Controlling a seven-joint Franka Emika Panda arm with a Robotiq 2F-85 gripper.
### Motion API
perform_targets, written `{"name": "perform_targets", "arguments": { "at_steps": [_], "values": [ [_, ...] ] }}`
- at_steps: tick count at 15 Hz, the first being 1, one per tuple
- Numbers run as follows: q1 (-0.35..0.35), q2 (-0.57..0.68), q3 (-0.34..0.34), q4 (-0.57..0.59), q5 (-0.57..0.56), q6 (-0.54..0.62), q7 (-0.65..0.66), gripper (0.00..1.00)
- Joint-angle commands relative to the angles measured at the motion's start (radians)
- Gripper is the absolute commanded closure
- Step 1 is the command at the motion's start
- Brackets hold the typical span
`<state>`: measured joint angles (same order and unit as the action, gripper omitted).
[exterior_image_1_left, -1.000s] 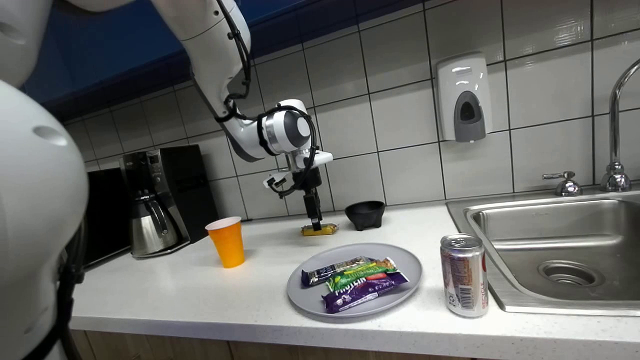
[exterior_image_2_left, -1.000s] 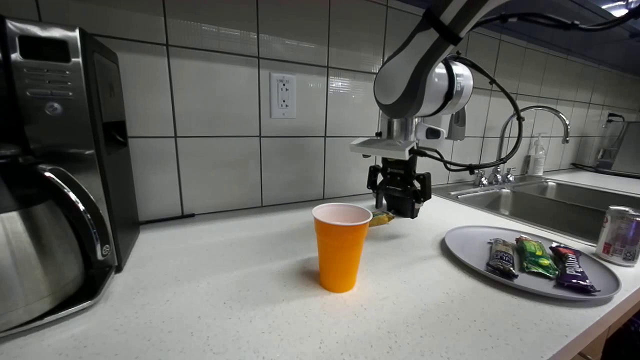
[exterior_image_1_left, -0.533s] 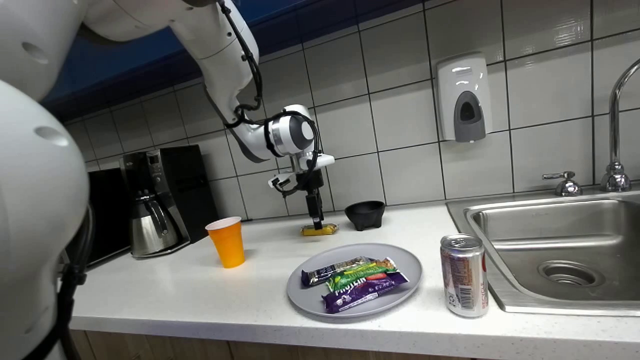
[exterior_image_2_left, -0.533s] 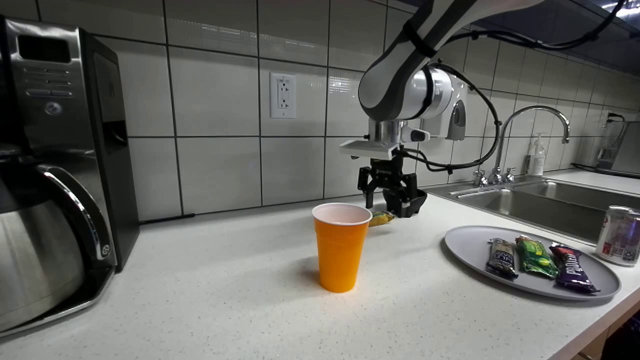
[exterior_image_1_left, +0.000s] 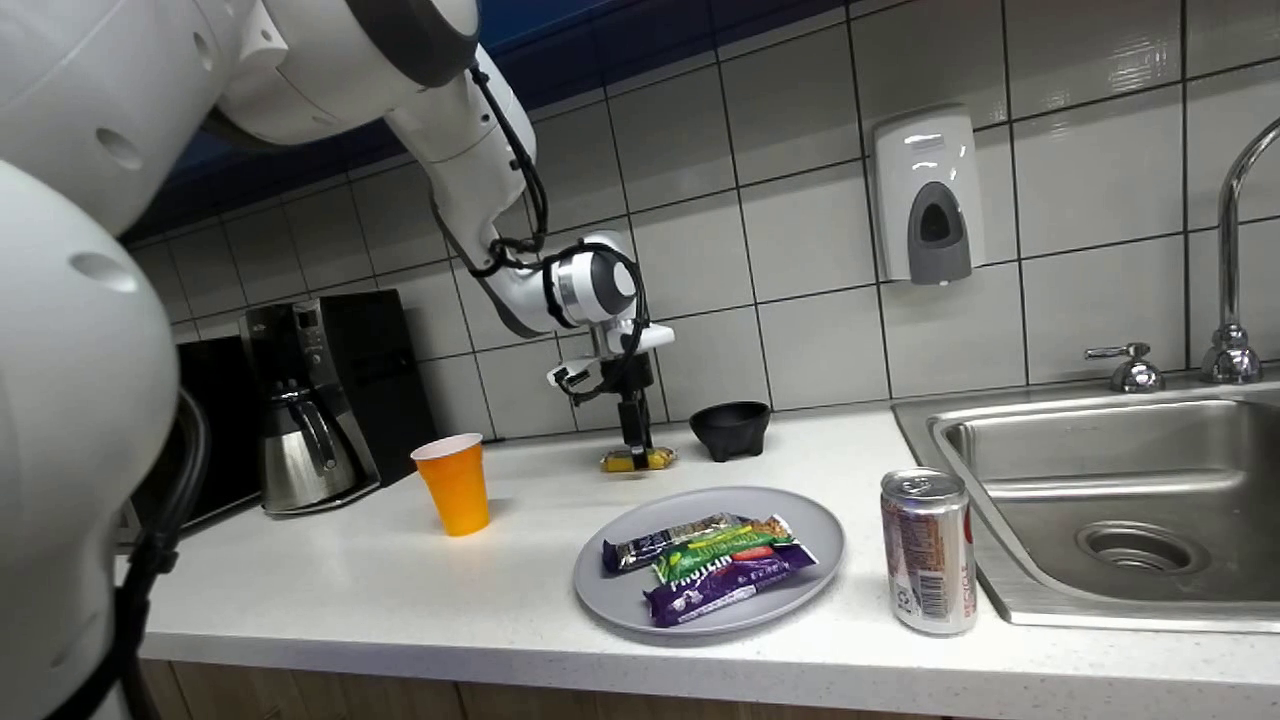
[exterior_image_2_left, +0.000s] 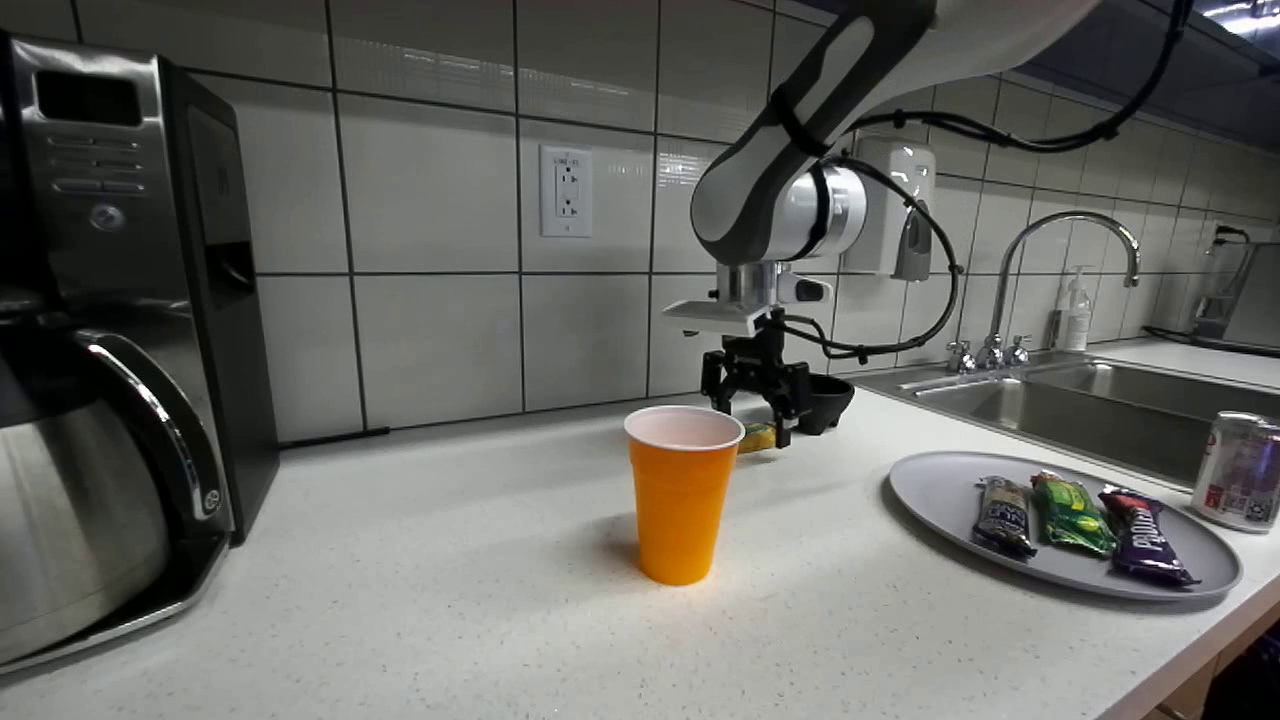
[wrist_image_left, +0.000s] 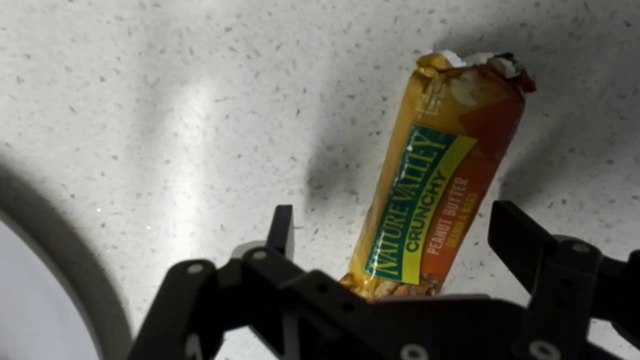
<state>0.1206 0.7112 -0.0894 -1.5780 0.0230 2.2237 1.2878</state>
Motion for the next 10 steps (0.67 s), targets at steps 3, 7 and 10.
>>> {"name": "perform_targets", "arguments": {
  "at_steps": [3, 7, 10],
  "values": [
    [0.001, 0.060, 0.004, 0.110, 0.025, -0.068, 0.014, 0.00],
    [0.003, 0.058, 0.007, 0.123, 0.028, -0.091, 0.006, 0.00],
    [0.008, 0.058, 0.007, 0.127, 0.024, -0.104, 0.005, 0.00]
  ]
}}
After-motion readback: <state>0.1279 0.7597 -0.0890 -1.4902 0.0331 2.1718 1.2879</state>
